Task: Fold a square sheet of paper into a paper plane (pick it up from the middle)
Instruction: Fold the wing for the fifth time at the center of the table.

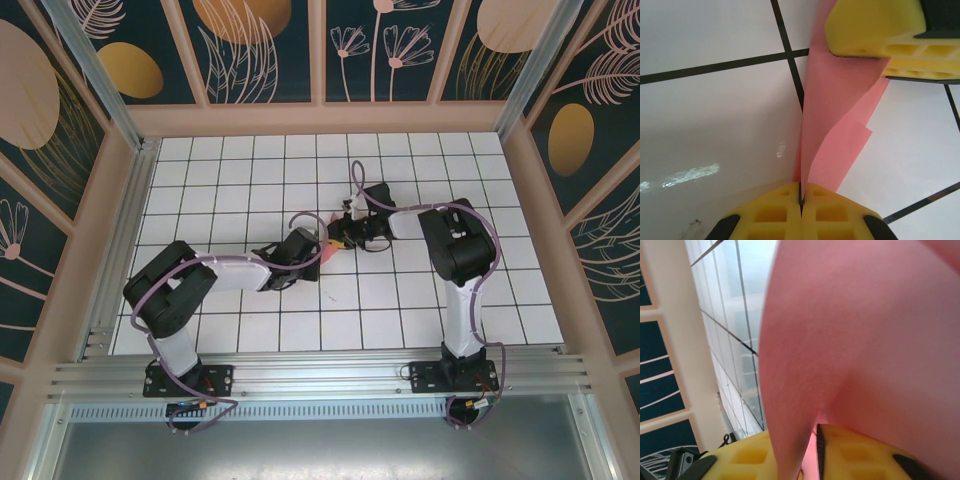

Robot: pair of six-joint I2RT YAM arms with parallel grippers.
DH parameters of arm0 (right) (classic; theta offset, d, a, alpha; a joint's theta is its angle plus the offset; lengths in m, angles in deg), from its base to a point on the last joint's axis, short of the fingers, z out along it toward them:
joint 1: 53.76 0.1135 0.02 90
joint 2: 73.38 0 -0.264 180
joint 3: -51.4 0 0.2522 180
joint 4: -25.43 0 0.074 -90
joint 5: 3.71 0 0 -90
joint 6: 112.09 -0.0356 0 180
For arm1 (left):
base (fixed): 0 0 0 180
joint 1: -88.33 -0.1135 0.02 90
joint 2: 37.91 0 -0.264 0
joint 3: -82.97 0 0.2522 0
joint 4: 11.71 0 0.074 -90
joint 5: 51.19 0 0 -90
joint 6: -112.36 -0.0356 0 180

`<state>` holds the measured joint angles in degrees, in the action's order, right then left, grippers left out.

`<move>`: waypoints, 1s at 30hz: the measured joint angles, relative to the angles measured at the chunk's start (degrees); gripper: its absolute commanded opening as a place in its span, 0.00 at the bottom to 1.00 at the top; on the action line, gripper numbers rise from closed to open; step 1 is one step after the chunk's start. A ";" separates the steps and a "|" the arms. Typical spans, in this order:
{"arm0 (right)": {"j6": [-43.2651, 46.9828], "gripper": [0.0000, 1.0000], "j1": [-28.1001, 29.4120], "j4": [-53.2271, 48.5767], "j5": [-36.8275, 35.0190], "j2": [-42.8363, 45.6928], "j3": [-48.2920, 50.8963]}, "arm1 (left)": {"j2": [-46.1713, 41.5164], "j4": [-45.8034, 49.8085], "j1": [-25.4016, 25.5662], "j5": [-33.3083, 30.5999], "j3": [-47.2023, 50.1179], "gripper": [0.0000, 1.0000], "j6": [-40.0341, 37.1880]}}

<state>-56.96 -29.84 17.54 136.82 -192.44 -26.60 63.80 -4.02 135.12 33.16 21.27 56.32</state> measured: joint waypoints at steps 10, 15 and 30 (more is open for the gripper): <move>-1.44 0.24 -1.11 -0.33 -1.09 3.06 1.31 | 4.26 4.44 7.37 -17.11 -4.96 0.00 -5.64; -1.75 0.11 -1.22 -1.03 -2.10 5.16 1.70 | 5.68 5.01 9.44 -22.58 -5.77 0.00 -7.48; 3.87 0.04 -1.16 -8.74 -8.79 6.84 2.45 | 5.79 0.96 10.29 -24.87 -3.72 0.18 -11.54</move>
<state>-53.10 -31.00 8.80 128.03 -185.60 -24.16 69.59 -3.06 145.41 8.29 17.55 44.78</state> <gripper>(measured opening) 0.047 0.072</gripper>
